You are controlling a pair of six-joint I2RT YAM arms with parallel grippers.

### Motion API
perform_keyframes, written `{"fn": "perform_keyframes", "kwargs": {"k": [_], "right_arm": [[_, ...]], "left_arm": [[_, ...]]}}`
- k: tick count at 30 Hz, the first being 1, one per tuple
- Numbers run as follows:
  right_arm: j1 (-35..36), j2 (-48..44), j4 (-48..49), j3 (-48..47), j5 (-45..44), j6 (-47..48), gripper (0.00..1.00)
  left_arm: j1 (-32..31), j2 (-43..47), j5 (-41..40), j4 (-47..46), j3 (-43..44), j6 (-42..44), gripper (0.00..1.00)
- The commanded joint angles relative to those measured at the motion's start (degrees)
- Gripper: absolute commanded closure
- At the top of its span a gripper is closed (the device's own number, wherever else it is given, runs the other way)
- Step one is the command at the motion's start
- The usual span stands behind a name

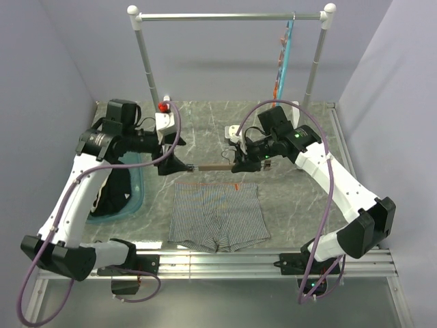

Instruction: Clip the underwear to the hanger

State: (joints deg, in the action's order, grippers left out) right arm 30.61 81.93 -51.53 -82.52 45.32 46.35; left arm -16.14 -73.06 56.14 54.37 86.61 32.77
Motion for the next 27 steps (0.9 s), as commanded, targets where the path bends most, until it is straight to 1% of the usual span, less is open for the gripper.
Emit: {"fn": "perform_keyframes", "kwargs": {"k": [1,4,9,16,20,22,23,25,26,27], "right_arm": [[-0.11,-0.19,-0.59,-2.29,2.66,-1.17,1.00],[-0.11,0.59,-2.08,-3.70,3.90,-1.79,1.00],[-0.11,0.95,-2.79,-4.75,5.65,-3.01,1.00],[-0.11,1.48,-3.76,-5.28,7.32,-3.72,1.00],[-0.11,1.21,-3.32,-4.93,7.41,-3.99,1.00],[-0.11,1.30,-3.75,-4.84,7.33,-3.72,1.00],[-0.11,1.30,-3.84,-4.76,7.33,-3.63,1.00],[-0.11,1.21,-4.02,-4.75,7.41,-3.46,1.00],[-0.11,1.13,-4.02,-4.58,7.41,-3.37,1.00],[-0.11,1.04,-3.85,-4.40,7.33,-3.46,1.00]], "left_arm": [[-0.21,4.40,2.31,0.48,-4.51,1.94,0.06],[-0.82,6.69,0.64,-1.89,-8.81,3.43,0.08],[-2.75,7.40,-1.82,-2.25,-10.49,6.42,0.13],[-5.65,8.19,-5.24,-4.88,-13.04,8.01,0.22],[-6.88,8.10,-6.57,-5.76,-13.66,8.53,0.35],[-6.89,8.10,-6.83,-6.46,-13.92,8.45,0.40],[-6.89,8.19,-7.09,-6.90,-14.01,8.10,0.46],[-6.89,8.28,-7.18,-7.00,-14.45,7.92,0.53],[-6.89,8.19,-7.10,-7.08,-14.45,7.92,0.60],[-6.80,8.19,-7.18,-6.82,-14.45,8.09,0.64]]}}
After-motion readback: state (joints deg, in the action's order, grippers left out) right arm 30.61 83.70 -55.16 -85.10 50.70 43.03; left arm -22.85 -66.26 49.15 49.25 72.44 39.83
